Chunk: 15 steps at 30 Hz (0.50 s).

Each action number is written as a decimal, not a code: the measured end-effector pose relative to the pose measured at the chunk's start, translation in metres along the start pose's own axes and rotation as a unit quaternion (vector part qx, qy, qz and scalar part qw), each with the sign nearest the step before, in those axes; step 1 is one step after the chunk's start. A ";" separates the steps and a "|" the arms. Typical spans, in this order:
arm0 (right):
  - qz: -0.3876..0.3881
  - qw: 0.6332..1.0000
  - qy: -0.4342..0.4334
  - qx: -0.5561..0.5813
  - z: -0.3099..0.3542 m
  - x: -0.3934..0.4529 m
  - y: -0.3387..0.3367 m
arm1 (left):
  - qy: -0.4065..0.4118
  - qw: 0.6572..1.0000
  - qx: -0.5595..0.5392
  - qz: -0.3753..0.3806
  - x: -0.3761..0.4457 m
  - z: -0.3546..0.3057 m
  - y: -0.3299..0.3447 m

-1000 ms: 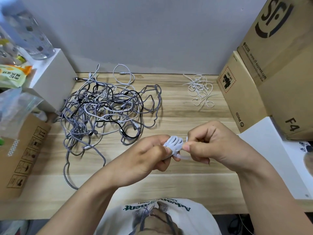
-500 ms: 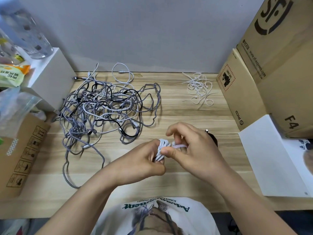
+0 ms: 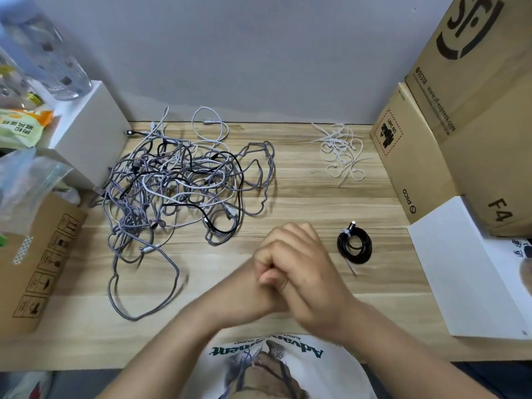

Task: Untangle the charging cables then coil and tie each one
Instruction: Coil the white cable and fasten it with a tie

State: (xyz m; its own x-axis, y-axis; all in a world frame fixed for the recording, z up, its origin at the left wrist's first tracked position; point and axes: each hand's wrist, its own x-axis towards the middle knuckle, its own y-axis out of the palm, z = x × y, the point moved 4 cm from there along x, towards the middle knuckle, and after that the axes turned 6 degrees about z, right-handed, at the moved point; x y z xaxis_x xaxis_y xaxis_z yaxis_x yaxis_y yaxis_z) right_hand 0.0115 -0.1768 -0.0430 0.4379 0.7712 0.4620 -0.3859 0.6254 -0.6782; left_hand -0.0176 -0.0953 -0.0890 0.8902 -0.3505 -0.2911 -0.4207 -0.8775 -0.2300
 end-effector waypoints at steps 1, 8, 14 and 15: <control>-0.008 0.999 -0.003 0.034 0.007 0.001 0.005 | -0.022 0.998 0.056 0.007 0.000 0.002 0.007; -0.025 0.977 0.154 0.144 -0.024 -0.009 0.012 | -0.028 0.994 -0.031 0.103 0.005 0.002 0.022; 0.045 0.927 0.290 0.235 -0.051 -0.051 0.019 | 0.003 0.971 -0.218 0.095 0.009 0.015 0.004; 0.033 0.916 0.301 0.264 -0.052 -0.056 0.019 | 0.007 0.969 -0.229 0.096 0.010 0.019 0.002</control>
State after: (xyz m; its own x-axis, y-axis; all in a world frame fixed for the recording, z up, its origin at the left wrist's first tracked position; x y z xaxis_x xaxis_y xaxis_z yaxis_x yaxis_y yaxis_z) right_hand 0.0219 -0.2142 -0.1113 0.7056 0.7045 -0.0766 -0.6978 0.6719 -0.2484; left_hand -0.0125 -0.0948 -0.1098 0.8069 -0.5234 -0.2740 -0.4600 -0.8476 0.2645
